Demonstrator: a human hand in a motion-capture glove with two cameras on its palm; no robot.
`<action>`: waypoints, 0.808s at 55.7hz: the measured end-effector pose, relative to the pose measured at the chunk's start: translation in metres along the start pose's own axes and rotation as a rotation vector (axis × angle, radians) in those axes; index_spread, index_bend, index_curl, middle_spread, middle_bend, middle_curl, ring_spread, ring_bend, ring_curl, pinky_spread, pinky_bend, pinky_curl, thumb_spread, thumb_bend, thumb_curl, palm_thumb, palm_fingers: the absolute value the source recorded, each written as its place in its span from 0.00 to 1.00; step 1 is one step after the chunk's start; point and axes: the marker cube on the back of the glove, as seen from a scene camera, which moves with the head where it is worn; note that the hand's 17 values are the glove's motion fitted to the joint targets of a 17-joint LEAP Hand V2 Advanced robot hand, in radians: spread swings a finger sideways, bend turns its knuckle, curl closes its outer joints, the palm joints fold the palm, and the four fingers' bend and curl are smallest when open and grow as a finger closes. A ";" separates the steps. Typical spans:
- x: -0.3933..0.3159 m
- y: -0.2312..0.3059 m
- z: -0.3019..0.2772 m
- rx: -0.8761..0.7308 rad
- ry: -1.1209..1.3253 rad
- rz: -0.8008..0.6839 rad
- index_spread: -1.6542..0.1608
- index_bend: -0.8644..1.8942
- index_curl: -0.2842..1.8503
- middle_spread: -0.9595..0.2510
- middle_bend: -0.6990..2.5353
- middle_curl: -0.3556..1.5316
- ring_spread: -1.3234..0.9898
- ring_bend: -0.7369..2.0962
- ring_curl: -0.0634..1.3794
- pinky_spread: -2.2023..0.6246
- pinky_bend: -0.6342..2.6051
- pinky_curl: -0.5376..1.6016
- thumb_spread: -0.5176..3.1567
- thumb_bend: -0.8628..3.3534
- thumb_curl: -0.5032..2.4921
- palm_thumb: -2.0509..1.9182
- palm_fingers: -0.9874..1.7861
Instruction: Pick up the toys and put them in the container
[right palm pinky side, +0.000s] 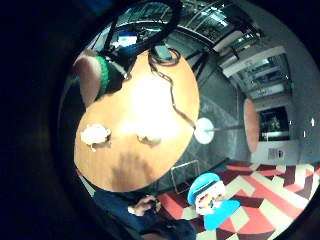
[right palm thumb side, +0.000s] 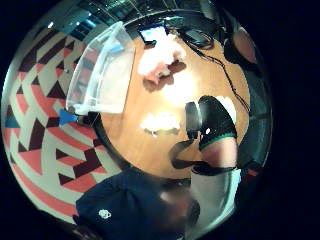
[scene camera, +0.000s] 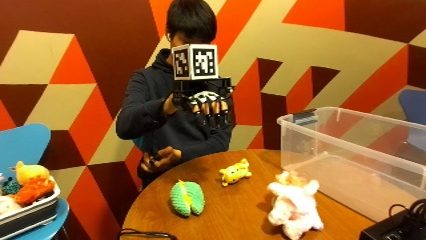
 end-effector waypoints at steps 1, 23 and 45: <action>-0.001 -0.001 -0.001 0.003 -0.005 -0.007 0.88 0.38 0.14 0.77 0.32 0.22 0.54 0.41 0.07 0.76 0.32 0.28 0.26 0.25 0.18 0.58 0.64; -0.039 -0.086 0.017 0.025 -0.166 -0.299 0.82 0.37 0.20 0.75 0.31 0.28 0.49 0.45 0.17 0.75 0.39 0.38 0.53 0.29 0.23 0.58 0.49; -0.069 -0.175 0.200 -0.337 -0.063 -0.168 0.74 0.46 0.26 0.76 0.27 0.28 0.57 0.28 0.08 0.80 0.46 0.41 0.48 0.25 0.25 0.56 0.33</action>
